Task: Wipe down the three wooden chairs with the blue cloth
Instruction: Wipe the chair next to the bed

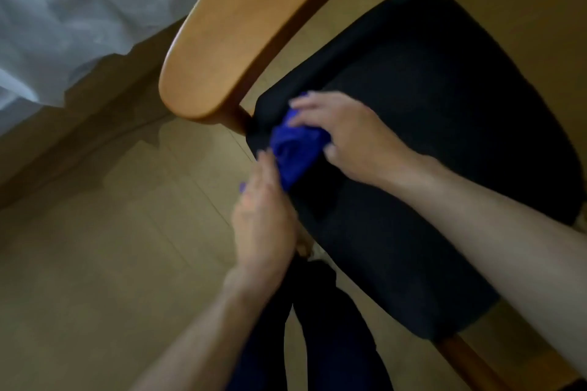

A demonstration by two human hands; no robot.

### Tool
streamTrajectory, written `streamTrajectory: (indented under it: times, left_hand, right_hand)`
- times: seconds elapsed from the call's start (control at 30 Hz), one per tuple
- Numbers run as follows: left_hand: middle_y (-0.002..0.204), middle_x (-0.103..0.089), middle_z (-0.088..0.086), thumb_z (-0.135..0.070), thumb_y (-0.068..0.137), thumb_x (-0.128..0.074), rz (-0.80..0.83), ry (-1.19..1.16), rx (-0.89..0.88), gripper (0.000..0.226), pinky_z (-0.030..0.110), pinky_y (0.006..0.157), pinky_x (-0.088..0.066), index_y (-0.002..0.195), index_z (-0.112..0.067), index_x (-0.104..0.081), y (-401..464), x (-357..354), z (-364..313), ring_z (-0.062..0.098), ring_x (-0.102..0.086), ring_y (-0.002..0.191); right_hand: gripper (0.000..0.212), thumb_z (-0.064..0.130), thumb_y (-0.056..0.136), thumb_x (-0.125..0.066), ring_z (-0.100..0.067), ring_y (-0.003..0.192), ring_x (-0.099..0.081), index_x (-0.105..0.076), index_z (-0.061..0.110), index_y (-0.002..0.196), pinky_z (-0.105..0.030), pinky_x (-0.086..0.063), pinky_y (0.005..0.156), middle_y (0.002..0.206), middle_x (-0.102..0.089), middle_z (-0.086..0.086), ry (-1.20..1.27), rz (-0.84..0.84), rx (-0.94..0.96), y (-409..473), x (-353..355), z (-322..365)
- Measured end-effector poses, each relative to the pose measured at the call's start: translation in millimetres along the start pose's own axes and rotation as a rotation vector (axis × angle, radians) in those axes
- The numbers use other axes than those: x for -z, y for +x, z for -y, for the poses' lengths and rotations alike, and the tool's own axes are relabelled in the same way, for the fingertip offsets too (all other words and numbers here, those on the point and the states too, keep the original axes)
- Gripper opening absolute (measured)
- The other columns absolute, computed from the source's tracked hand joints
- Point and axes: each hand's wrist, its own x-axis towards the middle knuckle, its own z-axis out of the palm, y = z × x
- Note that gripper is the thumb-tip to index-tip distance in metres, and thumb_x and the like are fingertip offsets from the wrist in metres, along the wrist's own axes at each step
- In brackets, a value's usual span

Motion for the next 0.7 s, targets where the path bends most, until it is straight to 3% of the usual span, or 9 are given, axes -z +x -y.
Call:
streamTrajectory:
  times: [0.07,0.13,0.3,0.4,0.5,0.57,0.63,0.7]
  left_hand:
    - [0.115,-0.061,0.011,-0.007,0.088,-0.047,-0.087,-0.010,0.032,0.042,0.036,0.077,-0.044,0.131,-0.008,-0.047,27,4,15,0.029,-0.059,0.094]
    - [0.123,-0.058,0.013,-0.009,0.089,-0.046,-0.086,0.023,0.052,0.041,0.037,0.075,-0.041,0.130,-0.008,-0.047,36,-10,19,0.033,-0.058,0.096]
    - [0.150,-0.038,0.009,0.005,0.086,-0.051,-0.051,-0.085,0.050,0.061,0.038,0.108,-0.038,0.144,-0.012,-0.041,-19,-47,-2,0.026,-0.044,0.132]
    - [0.152,-0.036,0.005,0.002,0.088,-0.055,0.110,-0.214,0.022,0.061,0.028,0.113,-0.031,0.144,-0.017,-0.041,-71,-53,-24,0.017,-0.038,0.137]
    - [0.137,-0.054,0.009,0.003,0.088,-0.053,0.124,-0.373,0.029,0.057,0.035,0.106,-0.042,0.140,-0.019,-0.046,-76,-39,-22,0.019,-0.053,0.123]
    - [0.125,-0.061,0.009,0.006,0.085,-0.052,-0.067,-0.367,0.043,0.061,0.032,0.099,-0.046,0.142,-0.012,-0.042,-50,-21,-5,0.019,-0.059,0.110]
    - [0.122,-0.061,0.012,0.003,0.086,-0.049,-0.224,-0.269,0.128,0.059,0.033,0.095,-0.045,0.143,-0.008,-0.039,-11,-5,16,0.025,-0.059,0.107]
    - [0.116,-0.063,0.012,0.001,0.086,-0.046,-0.206,-0.210,0.190,0.048,0.025,0.084,-0.042,0.134,-0.006,-0.048,19,-3,27,0.029,-0.058,0.102]
  right_hand:
    - [0.041,-0.001,0.088,-0.051,-0.018,0.138,-0.036,-0.065,0.019,0.121,-0.039,-0.028,0.117,0.143,-0.051,0.001,0.035,-0.103,0.031,34,-16,18]
    - [0.034,0.001,0.092,-0.050,-0.021,0.134,-0.041,-0.068,0.016,0.116,-0.040,-0.033,0.113,0.138,-0.055,-0.002,0.031,-0.142,0.033,47,-30,23]
    - [0.052,-0.011,0.078,-0.055,-0.018,0.140,-0.037,-0.066,0.015,0.122,-0.036,-0.029,0.117,0.144,-0.052,0.002,0.026,-0.052,-0.063,-37,-31,-29]
    - [0.058,-0.012,0.071,-0.055,-0.015,0.137,-0.041,-0.069,0.017,0.119,-0.035,-0.032,0.116,0.139,-0.056,0.005,-0.026,0.074,-0.133,-92,-19,-41]
    - [0.058,-0.007,0.078,-0.056,-0.013,0.139,-0.037,-0.063,0.020,0.129,-0.021,-0.020,0.116,0.145,-0.050,0.006,-0.069,0.167,-0.082,-80,-1,-26]
    - [0.053,-0.002,0.085,-0.053,-0.015,0.141,-0.035,-0.060,0.020,0.132,-0.031,-0.023,0.118,0.147,-0.048,0.004,-0.063,0.107,0.009,-39,2,0]
    - [0.044,0.010,0.092,-0.038,-0.020,0.141,-0.034,-0.062,0.018,0.129,-0.041,-0.027,0.117,0.147,-0.048,0.001,-0.023,0.044,0.064,7,-11,24]
    - [0.052,0.022,0.091,-0.025,-0.024,0.142,-0.033,-0.066,0.017,0.124,-0.044,-0.028,0.116,0.146,-0.050,-0.002,0.039,-0.002,0.053,30,-24,35]
